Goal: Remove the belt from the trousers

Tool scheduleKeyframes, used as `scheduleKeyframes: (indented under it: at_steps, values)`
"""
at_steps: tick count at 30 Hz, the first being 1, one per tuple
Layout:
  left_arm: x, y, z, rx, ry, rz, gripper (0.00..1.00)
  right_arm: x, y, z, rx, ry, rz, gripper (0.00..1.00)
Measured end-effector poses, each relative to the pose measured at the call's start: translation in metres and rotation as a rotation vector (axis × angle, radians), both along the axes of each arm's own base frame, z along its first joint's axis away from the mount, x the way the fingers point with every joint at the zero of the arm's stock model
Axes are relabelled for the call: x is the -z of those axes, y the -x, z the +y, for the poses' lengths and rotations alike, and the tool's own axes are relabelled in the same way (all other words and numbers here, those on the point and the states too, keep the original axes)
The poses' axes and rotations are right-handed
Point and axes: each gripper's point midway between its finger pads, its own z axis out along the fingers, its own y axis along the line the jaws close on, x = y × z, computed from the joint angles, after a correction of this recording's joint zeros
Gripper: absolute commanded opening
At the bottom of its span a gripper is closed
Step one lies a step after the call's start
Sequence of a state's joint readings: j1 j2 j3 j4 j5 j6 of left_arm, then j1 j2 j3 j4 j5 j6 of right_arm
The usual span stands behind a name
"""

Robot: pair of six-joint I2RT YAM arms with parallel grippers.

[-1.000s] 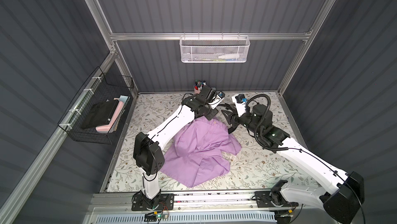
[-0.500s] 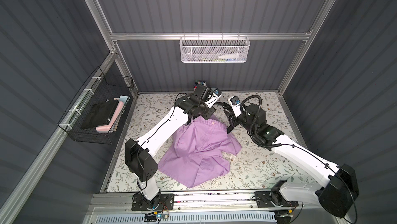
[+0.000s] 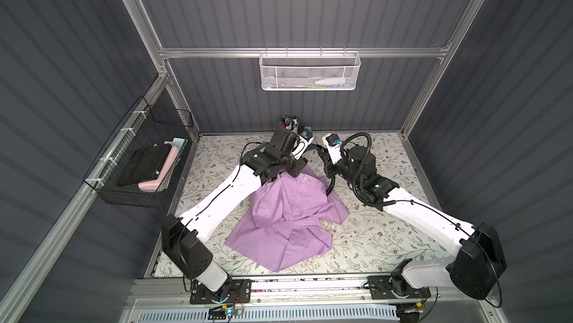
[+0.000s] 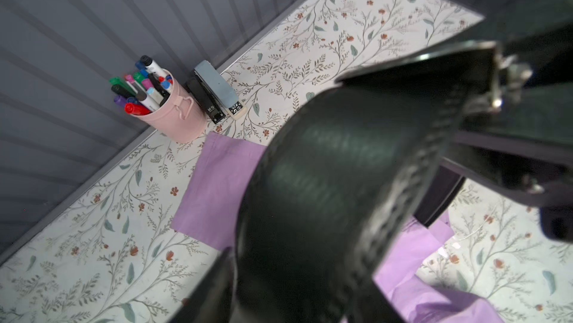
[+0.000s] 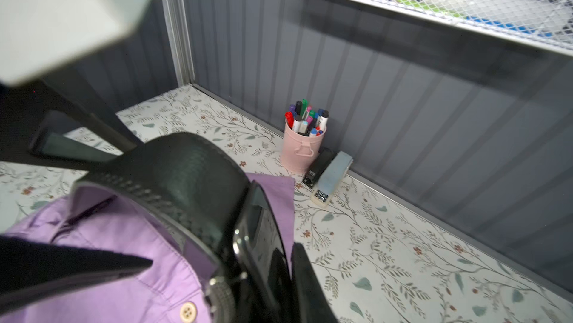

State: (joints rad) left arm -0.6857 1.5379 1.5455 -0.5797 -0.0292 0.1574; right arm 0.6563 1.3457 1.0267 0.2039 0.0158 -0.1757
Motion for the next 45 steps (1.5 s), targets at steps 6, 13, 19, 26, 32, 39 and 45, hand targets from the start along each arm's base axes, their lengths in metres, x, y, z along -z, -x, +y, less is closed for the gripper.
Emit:
scheduleKeyframes:
  at_steps: [6,13,19,26,32,39,45]
  values:
    - [-0.004,-0.006,0.003,-0.049,0.056,-0.055,0.73,-0.009,0.007,0.004,-0.034,-0.072,0.005,0.00]
    - [-0.021,-0.018,-0.004,-0.070,0.131,-0.130,0.72,-0.003,0.012,0.005,-0.049,-0.098,0.032,0.00]
    - [-0.033,-0.018,-0.014,-0.030,0.168,-0.170,0.07,-0.007,0.012,0.006,-0.050,-0.130,0.035,0.04]
    - [-0.031,-0.026,-0.023,0.013,0.112,-0.166,0.00,-0.011,0.010,0.003,-0.025,-0.174,0.045,0.52]
    - [-0.043,-0.041,-0.030,0.038,0.046,-0.182,0.00,-0.038,0.031,-0.014,-0.014,-0.205,0.032,0.60]
    - [-0.047,-0.053,-0.031,0.025,-0.011,-0.194,0.00,-0.086,0.053,-0.042,0.030,-0.278,-0.036,0.61]
    - [-0.046,-0.058,-0.031,0.007,-0.036,-0.176,0.00,-0.092,0.030,-0.024,0.038,-0.231,0.016,0.59]
